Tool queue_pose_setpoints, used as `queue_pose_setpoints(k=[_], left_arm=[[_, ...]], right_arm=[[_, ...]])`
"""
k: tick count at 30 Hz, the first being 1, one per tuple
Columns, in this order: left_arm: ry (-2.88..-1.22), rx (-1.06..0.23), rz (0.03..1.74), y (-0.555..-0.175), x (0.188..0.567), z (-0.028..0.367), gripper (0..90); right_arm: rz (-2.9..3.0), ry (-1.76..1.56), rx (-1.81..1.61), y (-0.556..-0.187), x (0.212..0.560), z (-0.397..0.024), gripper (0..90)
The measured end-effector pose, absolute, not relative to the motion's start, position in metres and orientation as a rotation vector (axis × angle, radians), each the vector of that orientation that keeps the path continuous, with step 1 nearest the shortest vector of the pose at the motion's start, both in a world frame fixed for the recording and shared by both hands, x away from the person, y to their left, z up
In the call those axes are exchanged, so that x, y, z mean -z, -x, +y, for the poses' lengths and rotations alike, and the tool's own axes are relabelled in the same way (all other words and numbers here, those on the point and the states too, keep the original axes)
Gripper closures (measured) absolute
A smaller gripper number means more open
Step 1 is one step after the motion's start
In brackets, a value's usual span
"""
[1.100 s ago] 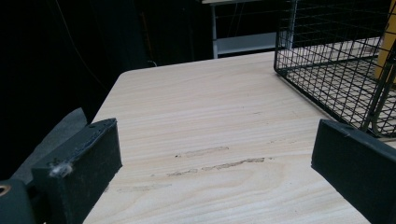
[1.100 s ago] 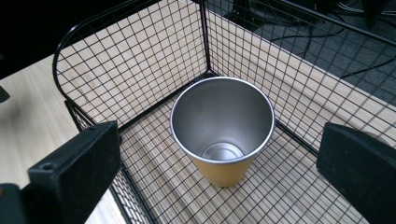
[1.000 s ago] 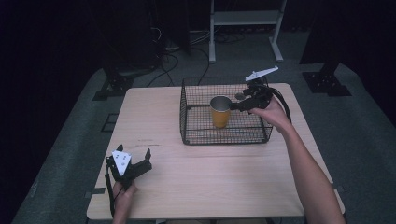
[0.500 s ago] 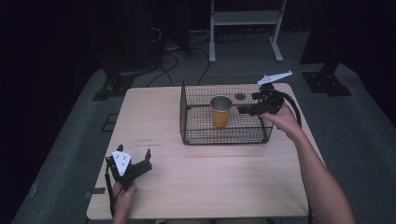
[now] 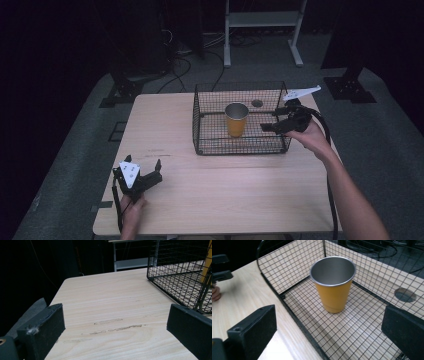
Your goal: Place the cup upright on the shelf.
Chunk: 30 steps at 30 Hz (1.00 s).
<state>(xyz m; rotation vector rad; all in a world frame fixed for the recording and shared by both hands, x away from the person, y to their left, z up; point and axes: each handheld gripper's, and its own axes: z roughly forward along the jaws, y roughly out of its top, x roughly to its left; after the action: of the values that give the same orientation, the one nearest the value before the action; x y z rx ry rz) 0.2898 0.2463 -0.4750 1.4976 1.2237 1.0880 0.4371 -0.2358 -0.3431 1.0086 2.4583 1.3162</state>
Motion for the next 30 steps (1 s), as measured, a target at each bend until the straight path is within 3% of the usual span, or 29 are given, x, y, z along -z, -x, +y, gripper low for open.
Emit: queue_pose_setpoints(k=[30], left_arm=[[-1.503, -1.09, 1.217, -0.29, 0.475, 0.246, 0.8]], right_arm=[[2.475, -0.932, -1.379, -0.389, 0.37, -0.249, 0.0]])
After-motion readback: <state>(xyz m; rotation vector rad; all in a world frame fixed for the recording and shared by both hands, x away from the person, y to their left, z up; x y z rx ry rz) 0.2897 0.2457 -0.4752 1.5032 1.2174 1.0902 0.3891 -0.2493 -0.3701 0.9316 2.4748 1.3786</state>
